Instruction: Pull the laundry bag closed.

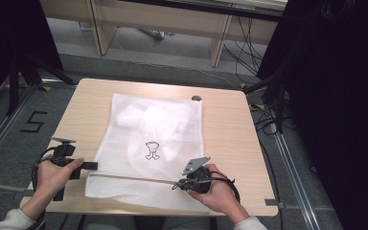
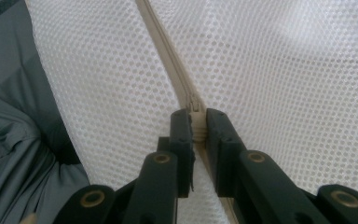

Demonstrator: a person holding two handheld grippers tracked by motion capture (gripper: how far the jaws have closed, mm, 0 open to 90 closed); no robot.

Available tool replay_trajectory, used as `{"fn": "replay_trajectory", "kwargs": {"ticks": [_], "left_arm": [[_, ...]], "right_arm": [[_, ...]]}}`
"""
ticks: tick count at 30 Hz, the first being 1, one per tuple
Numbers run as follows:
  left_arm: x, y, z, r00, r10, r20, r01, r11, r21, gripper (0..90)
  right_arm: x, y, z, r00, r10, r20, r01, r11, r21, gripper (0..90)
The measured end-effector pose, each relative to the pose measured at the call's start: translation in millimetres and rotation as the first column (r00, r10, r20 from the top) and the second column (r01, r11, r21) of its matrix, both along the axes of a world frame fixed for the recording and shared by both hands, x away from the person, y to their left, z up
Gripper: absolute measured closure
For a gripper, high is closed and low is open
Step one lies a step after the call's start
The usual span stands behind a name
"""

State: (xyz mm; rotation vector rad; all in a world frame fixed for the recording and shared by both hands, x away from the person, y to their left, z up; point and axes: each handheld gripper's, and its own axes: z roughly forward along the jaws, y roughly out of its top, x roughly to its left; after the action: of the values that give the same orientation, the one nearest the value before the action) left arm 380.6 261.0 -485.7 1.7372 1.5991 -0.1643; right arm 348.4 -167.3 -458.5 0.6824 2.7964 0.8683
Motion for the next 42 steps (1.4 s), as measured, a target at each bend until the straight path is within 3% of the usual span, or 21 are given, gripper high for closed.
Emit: {"fn": "replay_trajectory", "kwargs": {"ticks": [6,8,12,19,20,22,23,25,27,30,33,34,38,39,41,42], "left_arm": [[0.0,0.0,0.0,1.0,0.001,0.0,-0.001,1.0,0.0,86.1],[0.1,-0.3,-0.3,1.0,0.001,0.0,-0.001,1.0,0.0,86.1],[0.0,0.0,-0.2,1.0,0.001,-0.001,-0.001,1.0,-0.001,86.1],[0.1,0.2,-0.2,1.0,0.002,-0.001,-0.002,1.0,-0.001,86.1],[0.1,0.2,-0.2,1.0,0.002,-0.001,-0.002,1.0,-0.001,86.1],[0.1,0.2,-0.3,1.0,0.002,-0.001,-0.002,1.0,-0.002,86.1],[0.1,0.1,-0.3,1.0,0.001,-0.001,-0.001,1.0,-0.001,86.0],[0.2,0.1,-0.3,1.0,0.002,-0.002,-0.002,1.0,-0.003,86.1],[0.2,0.2,-0.3,1.0,0.002,-0.002,-0.002,1.0,-0.002,86.0],[0.2,0.2,-0.5,1.0,0.0,-0.004,0.0,1.0,-0.003,86.0],[0.3,0.1,-0.5,1.0,0.003,-0.002,-0.003,1.0,-0.003,86.0],[0.2,0.2,-0.5,1.0,0.003,-0.003,-0.003,1.0,-0.003,86.1],[0.3,0.2,-0.6,1.0,0.003,-0.003,-0.003,1.0,-0.002,86.0],[0.3,0.3,-0.7,1.0,0.003,-0.003,-0.003,1.0,-0.002,86.0],[0.3,-0.1,-0.9,1.0,0.005,-0.005,-0.005,1.0,-0.006,86.0],[0.3,-0.1,-0.9,1.0,0.005,-0.005,-0.005,1.0,-0.006,86.0]], "right_arm": [[-0.9,-9.8,0.3,0.9999,-0.007,-0.013,0.007,1.0,0.004,82.4],[-2.9,-16.1,0.9,0.999,-0.044,-0.012,0.044,0.999,0.002,82.4],[-1.5,-22.7,0.2,0.9997,-0.017,-0.016,0.017,1.0,-0.001,82.4],[-3.1,-33.5,2.0,0.9988,-0.047,-0.018,0.046,0.999,-0.015,82.4],[-4.6,-38.0,2.5,0.9968,-0.077,-0.023,0.076,0.997,-0.011,82.4],[-5.2,-40.5,3.9,0.9963,-0.079,-0.036,0.078,0.997,-0.024,82.4],[-3.7,-42.8,2.7,0.9978,-0.063,-0.021,0.062,0.998,-0.014,82.4],[-6.7,-48.2,2.9,0.9932,-0.11,-0.04,0.109,0.994,-0.019,82.4],[-4.4,-51.1,2.8,0.9962,-0.082,-0.029,0.081,0.997,-0.016,82.4],[-4.9,-56.1,3.0,0.9936,-0.107,-0.036,0.106,0.994,-0.024,82.3],[-3.0,-60.3,1.6,0.996,-0.085,-0.027,0.085,0.996,-0.022,82.3],[-5.1,-61.2,2.9,0.9926,-0.111,-0.05,0.109,0.993,-0.035,82.4],[-3.9,-66.7,1.7,0.9928,-0.112,-0.043,0.11,0.993,-0.04,82.3],[-5.2,-66.9,-0.1,0.9895,-0.135,-0.051,0.133,0.991,-0.033,82.4],[-4.6,-70.2,0.1,0.9886,-0.133,-0.07,0.13,0.99,-0.046,82.3],[-3.2,-71.8,-0.9,0.9908,-0.122,-0.057,0.12,0.992,-0.043,82.3]]}}
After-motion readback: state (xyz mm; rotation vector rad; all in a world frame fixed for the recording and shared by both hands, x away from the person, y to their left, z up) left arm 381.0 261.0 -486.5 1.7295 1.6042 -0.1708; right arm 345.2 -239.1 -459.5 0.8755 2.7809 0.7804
